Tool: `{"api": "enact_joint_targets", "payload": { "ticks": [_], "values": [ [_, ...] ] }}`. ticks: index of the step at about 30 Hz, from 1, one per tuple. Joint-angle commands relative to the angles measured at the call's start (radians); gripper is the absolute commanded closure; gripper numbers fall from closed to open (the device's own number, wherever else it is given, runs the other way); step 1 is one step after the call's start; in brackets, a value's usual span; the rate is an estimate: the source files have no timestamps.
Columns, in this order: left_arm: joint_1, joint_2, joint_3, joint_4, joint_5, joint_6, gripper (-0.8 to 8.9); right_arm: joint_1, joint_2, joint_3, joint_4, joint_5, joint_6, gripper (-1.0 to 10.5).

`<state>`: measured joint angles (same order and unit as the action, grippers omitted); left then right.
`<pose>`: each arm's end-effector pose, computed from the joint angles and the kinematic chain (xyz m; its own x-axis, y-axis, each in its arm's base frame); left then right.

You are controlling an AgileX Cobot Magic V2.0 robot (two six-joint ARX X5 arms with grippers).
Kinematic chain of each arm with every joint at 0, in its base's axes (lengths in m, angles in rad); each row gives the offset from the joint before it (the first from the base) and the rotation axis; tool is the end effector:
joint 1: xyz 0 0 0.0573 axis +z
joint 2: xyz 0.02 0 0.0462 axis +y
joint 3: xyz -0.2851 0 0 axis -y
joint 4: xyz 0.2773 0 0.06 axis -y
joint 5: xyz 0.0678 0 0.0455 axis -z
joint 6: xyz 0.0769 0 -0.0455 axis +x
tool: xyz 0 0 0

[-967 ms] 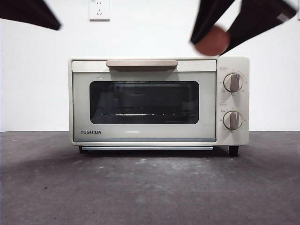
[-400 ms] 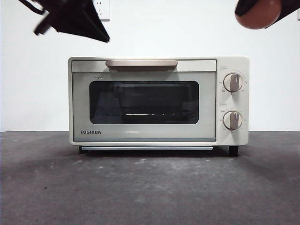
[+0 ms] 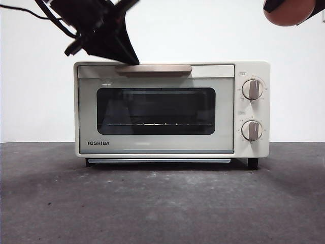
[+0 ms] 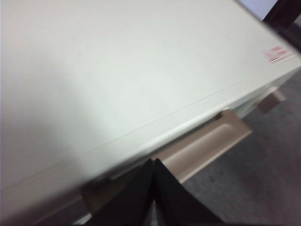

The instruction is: Eggoven

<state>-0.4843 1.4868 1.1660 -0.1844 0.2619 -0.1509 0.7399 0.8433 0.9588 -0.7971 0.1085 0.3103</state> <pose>0.3469 -0.2050 0.2883 0.6275 -0.6227 -0.4675 0.5785 0.7747 -0.2554 0.1614 0.1361 0.3171 0.6432 0.4405 -0.6263 -0.4370 0.8828 0.1722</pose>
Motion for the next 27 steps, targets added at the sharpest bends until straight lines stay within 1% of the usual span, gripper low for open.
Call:
{"api": "enact_joint_targets", "payload": {
  "ticks": [1, 6, 12, 23, 27],
  "values": [
    [-0.012, 0.037, 0.022, 0.018, -0.031, 0.032, 8.06, 0.011, 0.002, 0.016, 0.008, 0.005, -0.011, 9.4],
    [-0.017, 0.063, 0.022, 0.023, -0.031, 0.031, 8.06, 0.011, 0.003, 0.016, 0.008, 0.004, -0.012, 9.4],
    [-0.064, 0.07, 0.022, -0.048, -0.03, 0.04, 8.06, 0.011, 0.003, 0.016, 0.009, 0.004, -0.014, 9.4],
    [-0.24, 0.069, 0.022, -0.208, -0.03, 0.044, 8.06, 0.01, 0.003, 0.016, 0.011, 0.005, -0.03, 9.4],
    [-0.296, 0.069, 0.022, -0.264, -0.03, 0.033, 8.06, 0.01, 0.003, 0.016, 0.018, 0.005, -0.03, 9.4]
  ]
}}
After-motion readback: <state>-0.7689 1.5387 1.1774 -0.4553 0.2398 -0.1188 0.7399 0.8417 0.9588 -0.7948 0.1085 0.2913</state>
